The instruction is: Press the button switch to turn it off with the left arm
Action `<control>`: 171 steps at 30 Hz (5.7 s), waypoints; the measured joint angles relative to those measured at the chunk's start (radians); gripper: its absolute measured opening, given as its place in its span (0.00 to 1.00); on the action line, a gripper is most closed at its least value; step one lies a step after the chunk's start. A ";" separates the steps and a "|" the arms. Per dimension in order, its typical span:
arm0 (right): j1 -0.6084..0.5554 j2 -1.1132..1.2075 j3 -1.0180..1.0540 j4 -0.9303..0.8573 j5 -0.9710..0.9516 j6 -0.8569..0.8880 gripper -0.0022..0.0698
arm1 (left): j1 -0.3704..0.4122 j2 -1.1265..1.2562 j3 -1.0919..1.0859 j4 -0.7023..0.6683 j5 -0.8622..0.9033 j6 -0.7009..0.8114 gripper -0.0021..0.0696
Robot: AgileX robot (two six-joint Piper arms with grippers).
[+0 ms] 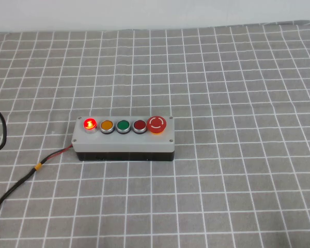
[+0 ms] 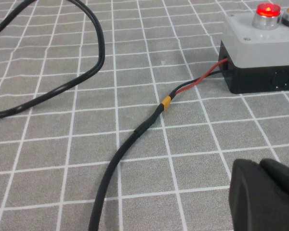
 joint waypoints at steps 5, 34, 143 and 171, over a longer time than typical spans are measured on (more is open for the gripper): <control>0.000 0.000 0.000 0.000 0.000 0.000 0.01 | 0.000 0.000 0.000 0.000 0.000 0.000 0.02; 0.000 0.000 0.000 0.000 0.000 0.000 0.01 | 0.000 0.000 0.000 0.000 -0.002 0.000 0.02; 0.000 0.000 0.000 0.000 0.000 0.000 0.01 | -0.219 1.905 -1.578 0.035 0.632 0.034 0.02; 0.000 0.000 0.000 0.000 0.000 0.000 0.01 | -0.219 1.940 -1.596 0.037 0.656 0.034 0.02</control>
